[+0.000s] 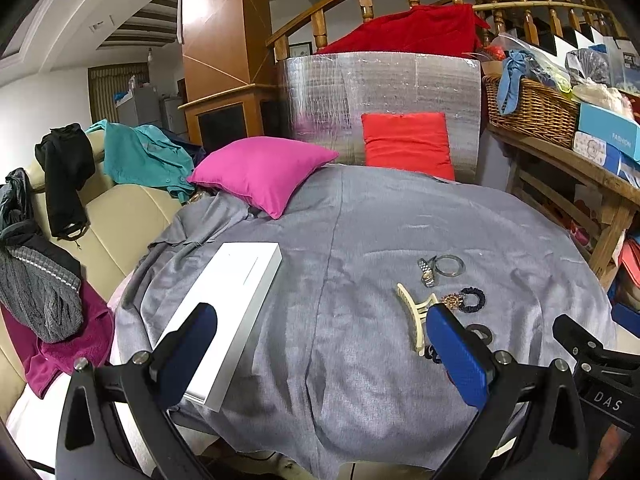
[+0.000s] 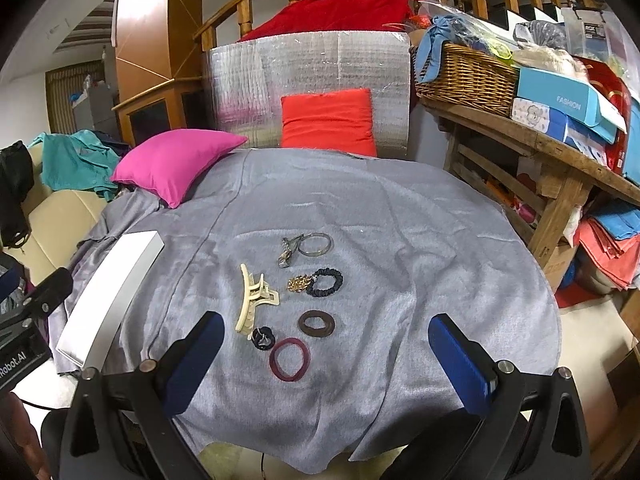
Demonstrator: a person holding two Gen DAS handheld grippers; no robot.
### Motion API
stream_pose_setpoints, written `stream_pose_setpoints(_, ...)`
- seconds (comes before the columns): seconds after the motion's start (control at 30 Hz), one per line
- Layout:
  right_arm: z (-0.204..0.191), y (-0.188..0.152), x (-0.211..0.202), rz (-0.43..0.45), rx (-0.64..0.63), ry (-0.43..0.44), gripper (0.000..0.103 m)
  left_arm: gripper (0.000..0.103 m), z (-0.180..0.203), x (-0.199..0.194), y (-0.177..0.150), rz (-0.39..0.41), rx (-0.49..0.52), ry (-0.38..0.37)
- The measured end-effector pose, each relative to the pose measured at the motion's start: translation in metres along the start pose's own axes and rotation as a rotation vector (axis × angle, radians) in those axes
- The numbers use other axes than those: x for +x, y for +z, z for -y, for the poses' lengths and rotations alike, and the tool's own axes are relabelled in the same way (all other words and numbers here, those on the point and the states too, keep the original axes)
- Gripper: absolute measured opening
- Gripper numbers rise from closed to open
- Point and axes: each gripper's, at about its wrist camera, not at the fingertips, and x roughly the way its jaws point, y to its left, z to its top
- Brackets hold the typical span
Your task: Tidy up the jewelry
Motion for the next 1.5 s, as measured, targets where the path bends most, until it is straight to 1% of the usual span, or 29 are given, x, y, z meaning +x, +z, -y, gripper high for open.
stream_pose_setpoints(1.2,0.001,-0.005,0.009,-0.033,0.012,0.012,0.103,0.103,0.001,0.008,-0.003,-0.022,0.013,0.006)
stream_pose_setpoints(1.4,0.004,-0.006,0.020,-0.046,0.011,0.010,0.103,0.103,0.004,0.018,-0.007,-0.045,0.023,0.012)
stream_pose_setpoints(1.5,0.010,-0.004,0.029,-0.054,0.019,0.012,0.103,0.103,0.005,0.032,-0.010,-0.074,0.030,0.011)
